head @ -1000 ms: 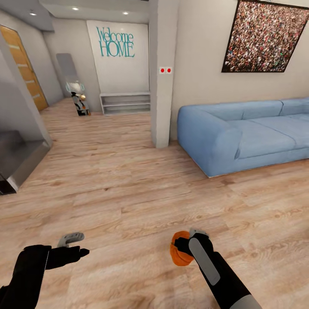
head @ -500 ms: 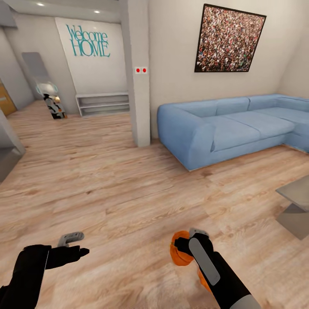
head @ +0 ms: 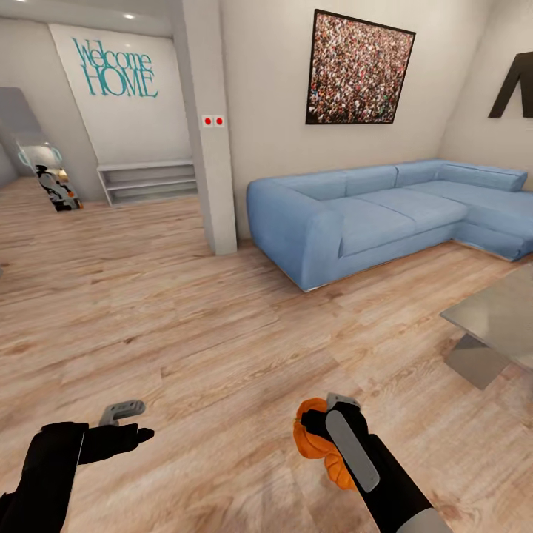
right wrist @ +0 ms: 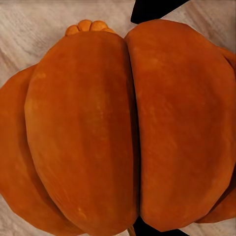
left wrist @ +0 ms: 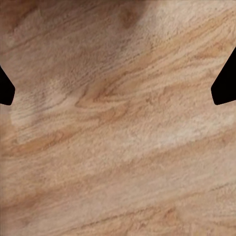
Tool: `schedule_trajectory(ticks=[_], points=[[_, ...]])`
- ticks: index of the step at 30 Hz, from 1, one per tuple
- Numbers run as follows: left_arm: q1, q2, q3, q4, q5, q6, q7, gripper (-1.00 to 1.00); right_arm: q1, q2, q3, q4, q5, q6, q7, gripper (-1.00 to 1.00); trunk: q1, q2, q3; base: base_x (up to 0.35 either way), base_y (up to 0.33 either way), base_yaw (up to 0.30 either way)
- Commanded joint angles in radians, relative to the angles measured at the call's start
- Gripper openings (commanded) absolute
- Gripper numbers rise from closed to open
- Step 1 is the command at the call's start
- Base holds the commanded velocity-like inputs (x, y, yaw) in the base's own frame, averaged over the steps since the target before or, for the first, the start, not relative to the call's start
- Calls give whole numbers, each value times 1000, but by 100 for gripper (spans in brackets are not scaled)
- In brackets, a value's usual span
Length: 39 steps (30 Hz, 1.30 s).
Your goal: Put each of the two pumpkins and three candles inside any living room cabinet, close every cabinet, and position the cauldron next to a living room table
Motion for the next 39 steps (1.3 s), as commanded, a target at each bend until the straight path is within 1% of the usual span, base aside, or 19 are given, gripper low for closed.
schedule_trajectory(ticks=[1, 4, 7, 21, 27, 31, 39], points=[[0, 0, 0, 0, 0, 0, 0, 100, 0, 0, -1, 0, -1, -1, 1, -100, 0, 0, 0, 0, 0, -12], [0, 0, 0, 0, 0, 0, 0, 100, 0, 0, -1, 0, -1, -1, 1, -100, 0, 0, 0, 0, 0, -18], [0, 0, 0, 0, 0, 0, 0, 100, 0, 0, -2, 1, -2, 2, 3, -100, 0, 0, 0, 0, 0, -182], [0, 0, 0, 0, 0, 0, 0, 100, 0, 0, -3, 2, -2, -1, 3, -100, 0, 0, 0, -74, 0, -278], [0, 0, 0, 0, 0, 0, 0, 100, 0, 1, -17, 8, -4, 1, 3, -100, 0, 0, 3, -4, 0, -284], [0, -1, 0, 0, 0, 0, 0, 100, 0, 0, -30, 4, -37, -6, 2, -100, 0, 0, 6, 0, 0, -271], [0, -1, 0, 0, 0, 0, 1, 100, 0, -1, -39, -3, -54, -9, 1, -100, 0, 0, 14, 0, 0, -240]])
